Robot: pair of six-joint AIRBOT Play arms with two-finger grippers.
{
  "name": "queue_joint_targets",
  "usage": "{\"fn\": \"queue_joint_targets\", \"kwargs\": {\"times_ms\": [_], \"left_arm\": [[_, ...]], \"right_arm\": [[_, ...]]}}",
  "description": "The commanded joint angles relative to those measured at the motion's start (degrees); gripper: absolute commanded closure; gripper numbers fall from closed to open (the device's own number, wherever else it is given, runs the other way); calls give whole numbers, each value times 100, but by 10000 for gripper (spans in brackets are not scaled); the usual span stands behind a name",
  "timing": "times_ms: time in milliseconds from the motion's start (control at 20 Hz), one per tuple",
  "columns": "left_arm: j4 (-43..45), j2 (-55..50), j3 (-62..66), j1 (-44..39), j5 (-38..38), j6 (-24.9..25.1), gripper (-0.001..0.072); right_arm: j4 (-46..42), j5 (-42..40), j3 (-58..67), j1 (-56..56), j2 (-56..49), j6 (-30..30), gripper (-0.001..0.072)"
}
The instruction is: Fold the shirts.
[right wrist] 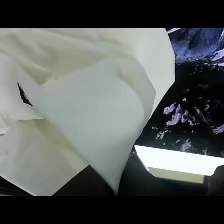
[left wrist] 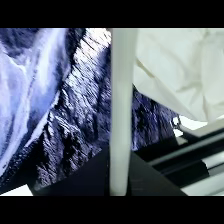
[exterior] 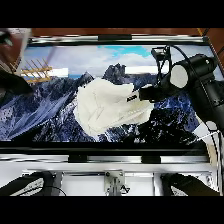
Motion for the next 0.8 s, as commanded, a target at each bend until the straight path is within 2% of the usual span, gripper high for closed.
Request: {"fn": "queue_joint_targets", "kwargs": {"times_ms": [0,100,350,500,750], "left_arm": [[866,1115,-1539,-1604,-166,-55,661],[1193,1626,-2153,-2334,-166,-162,661],[1143,2389,-3001,-3418,-166,-516,661],[1038,2527,-3388,-4085,116,-568,661],[1040,2527,-3751,-4426,632,-634,661]], "right_arm": [[-2,0,4,-321,7,-376,637],[0,-7,4,-439,7,-442,636],[15,-42,4,-533,7,-470,636],[15,-68,4,-533,7,-468,636],[101,-39,4,-529,7,-474,636]]}}
